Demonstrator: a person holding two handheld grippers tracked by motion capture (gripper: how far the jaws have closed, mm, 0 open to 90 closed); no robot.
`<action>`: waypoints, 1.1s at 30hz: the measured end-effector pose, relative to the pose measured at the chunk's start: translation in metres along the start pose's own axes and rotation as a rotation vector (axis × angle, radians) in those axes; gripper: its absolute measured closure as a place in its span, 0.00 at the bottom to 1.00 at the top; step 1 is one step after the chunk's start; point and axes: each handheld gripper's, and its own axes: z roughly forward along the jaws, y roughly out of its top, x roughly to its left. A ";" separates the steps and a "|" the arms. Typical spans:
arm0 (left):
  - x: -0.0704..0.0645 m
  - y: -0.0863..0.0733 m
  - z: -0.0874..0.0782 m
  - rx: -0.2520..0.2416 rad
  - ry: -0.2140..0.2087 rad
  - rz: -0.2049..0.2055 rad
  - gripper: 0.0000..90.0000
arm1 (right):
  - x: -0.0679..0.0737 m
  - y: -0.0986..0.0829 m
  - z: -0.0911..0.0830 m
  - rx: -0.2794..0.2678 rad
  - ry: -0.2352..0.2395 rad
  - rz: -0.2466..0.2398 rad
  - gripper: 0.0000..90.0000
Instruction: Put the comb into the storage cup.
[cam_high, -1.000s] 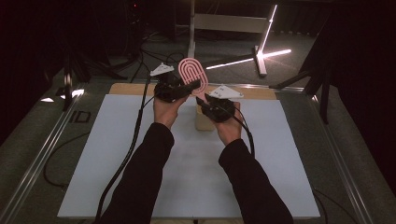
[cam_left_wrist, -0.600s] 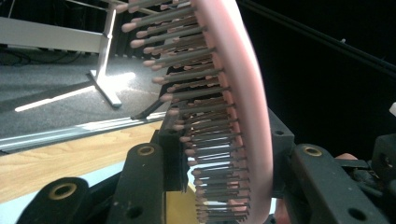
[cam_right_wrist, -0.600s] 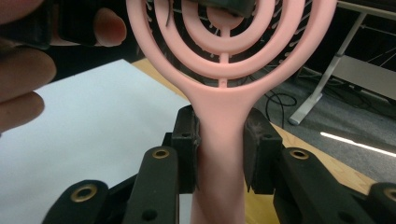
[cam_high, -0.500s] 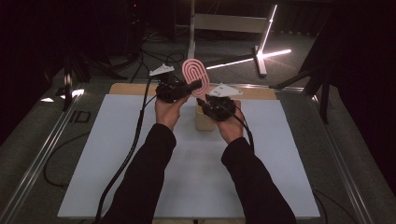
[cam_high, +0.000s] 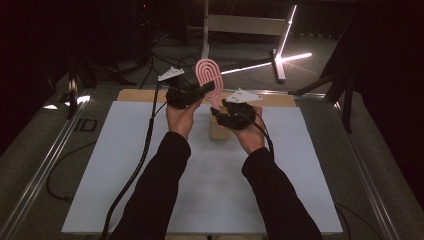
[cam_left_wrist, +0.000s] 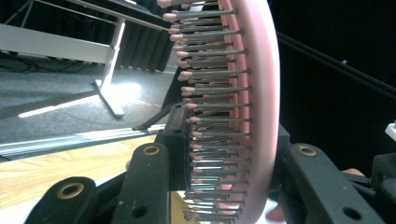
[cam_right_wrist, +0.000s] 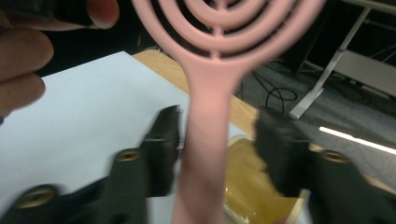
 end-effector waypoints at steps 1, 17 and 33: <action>0.000 0.001 -0.001 -0.004 0.004 0.003 0.73 | -0.001 0.000 -0.001 0.011 -0.006 0.002 0.31; 0.001 0.005 -0.007 -0.035 0.038 0.023 0.73 | 0.003 -0.035 -0.033 0.118 -0.012 -0.026 0.10; 0.003 0.008 -0.007 -0.049 0.060 0.034 0.73 | 0.007 -0.089 -0.071 0.135 -0.003 -0.010 0.10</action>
